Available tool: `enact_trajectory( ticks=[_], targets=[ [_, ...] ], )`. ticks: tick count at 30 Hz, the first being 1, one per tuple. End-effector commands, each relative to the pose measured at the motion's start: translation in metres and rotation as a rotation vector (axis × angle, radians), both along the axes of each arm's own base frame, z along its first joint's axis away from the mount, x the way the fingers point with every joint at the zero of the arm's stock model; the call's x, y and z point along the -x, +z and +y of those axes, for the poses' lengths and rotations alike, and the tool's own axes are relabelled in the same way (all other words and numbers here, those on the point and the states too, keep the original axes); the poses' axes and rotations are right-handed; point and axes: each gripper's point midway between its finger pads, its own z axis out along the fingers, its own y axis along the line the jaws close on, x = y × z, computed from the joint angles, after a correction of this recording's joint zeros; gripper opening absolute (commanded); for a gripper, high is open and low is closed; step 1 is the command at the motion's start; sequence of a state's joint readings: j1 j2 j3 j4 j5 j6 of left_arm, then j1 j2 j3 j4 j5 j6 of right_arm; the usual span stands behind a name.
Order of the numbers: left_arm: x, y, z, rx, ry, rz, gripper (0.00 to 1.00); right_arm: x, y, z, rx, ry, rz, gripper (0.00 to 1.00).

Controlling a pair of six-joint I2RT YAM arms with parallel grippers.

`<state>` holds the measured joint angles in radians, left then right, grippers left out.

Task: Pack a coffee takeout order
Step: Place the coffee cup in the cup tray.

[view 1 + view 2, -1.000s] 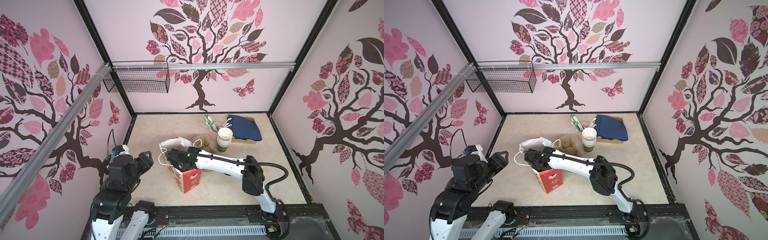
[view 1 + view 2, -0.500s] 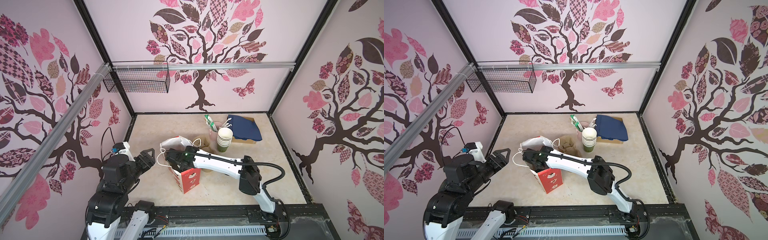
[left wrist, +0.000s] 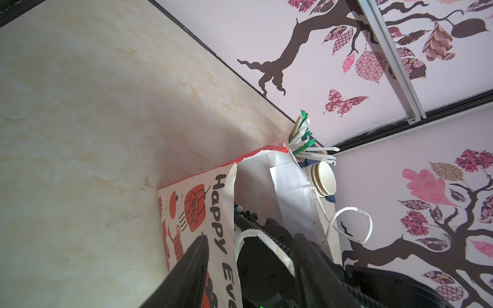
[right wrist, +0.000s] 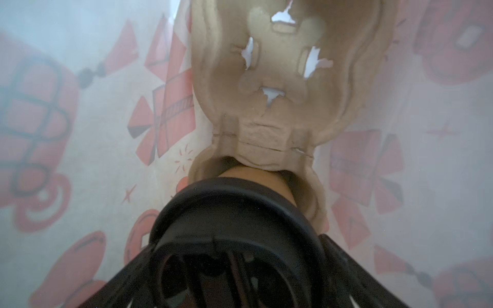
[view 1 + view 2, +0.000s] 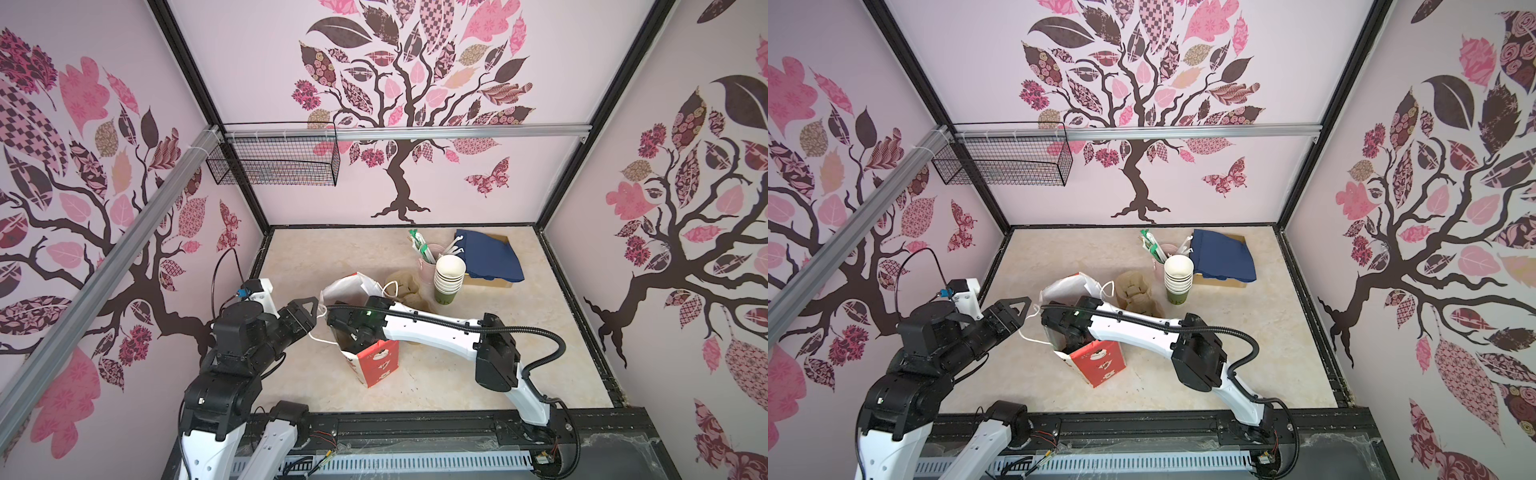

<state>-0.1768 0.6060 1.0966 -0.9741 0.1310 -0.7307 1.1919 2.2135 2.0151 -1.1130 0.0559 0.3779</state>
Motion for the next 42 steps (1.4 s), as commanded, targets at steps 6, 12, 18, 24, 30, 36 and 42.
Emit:
enact_trajectory(
  ticks=[6,12,18,24,30,36,42],
  targets=[
    [0.005,0.014,-0.011,0.022,-0.066,-0.034,0.59,0.011,-0.073,-0.029,0.199,-0.007,0.073,0.91],
    [0.011,0.005,-0.013,0.006,-0.094,0.011,0.61,0.012,-0.085,-0.033,0.21,-0.008,0.084,0.88],
    [0.012,-0.005,-0.013,0.002,-0.093,0.033,0.47,0.018,-0.116,-0.056,0.292,0.004,0.101,0.84],
    [0.01,-0.011,-0.009,-0.016,-0.079,0.05,0.27,0.023,-0.143,-0.078,0.365,0.017,0.117,0.83],
    [0.009,-0.018,-0.006,-0.034,-0.066,0.064,0.14,0.028,-0.158,-0.086,0.395,0.027,0.14,0.83],
    [0.009,-0.023,-0.002,-0.054,-0.045,0.074,0.01,0.029,-0.165,-0.09,0.409,0.03,0.154,0.83],
    [0.008,-0.029,0.0,-0.054,-0.031,0.081,0.0,0.03,-0.17,-0.092,0.417,0.037,0.162,0.83]
  ],
)
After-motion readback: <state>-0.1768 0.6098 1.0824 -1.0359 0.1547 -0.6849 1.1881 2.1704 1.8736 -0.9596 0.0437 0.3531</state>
